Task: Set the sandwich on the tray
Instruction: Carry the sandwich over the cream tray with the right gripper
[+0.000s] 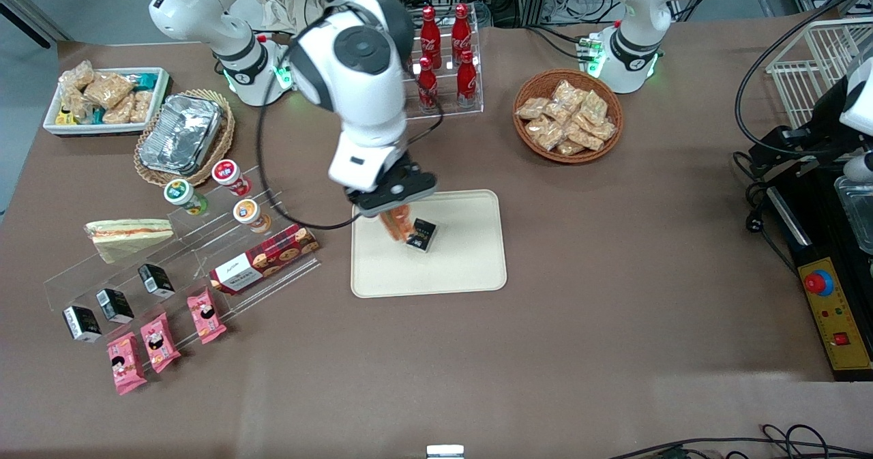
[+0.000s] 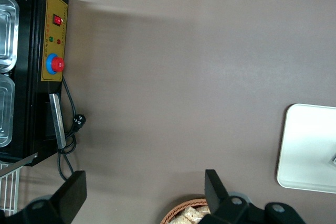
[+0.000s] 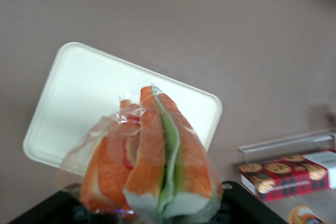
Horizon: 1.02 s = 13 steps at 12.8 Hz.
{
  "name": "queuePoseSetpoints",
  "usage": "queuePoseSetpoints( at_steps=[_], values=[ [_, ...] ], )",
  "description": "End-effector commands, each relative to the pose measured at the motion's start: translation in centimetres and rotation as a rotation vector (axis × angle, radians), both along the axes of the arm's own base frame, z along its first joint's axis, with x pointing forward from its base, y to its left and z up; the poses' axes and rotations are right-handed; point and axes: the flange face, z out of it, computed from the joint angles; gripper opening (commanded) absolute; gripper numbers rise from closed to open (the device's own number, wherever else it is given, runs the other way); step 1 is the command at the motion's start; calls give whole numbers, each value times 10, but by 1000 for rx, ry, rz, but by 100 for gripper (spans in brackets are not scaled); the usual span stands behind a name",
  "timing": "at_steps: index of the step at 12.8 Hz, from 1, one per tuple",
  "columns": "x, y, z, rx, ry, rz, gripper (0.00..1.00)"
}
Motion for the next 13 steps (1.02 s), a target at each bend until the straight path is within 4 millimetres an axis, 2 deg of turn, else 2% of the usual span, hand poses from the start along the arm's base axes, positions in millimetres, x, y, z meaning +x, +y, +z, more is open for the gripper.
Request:
queuePoseSetpoints(
  at_steps=[1,3,6,9,10,12,13],
  values=[
    [-18,47,-19,-5,-71,158,0],
    [-29,77,-46,1,-122,269,0],
    [-21,92,-86,-32,-174,479,0],
    [0,85,-119,-88,-197,703,0],
    [14,74,-130,-104,-193,761,0],
    [30,60,-147,-90,-156,901,0],
    [43,46,-157,-78,-134,968,0]
  ],
)
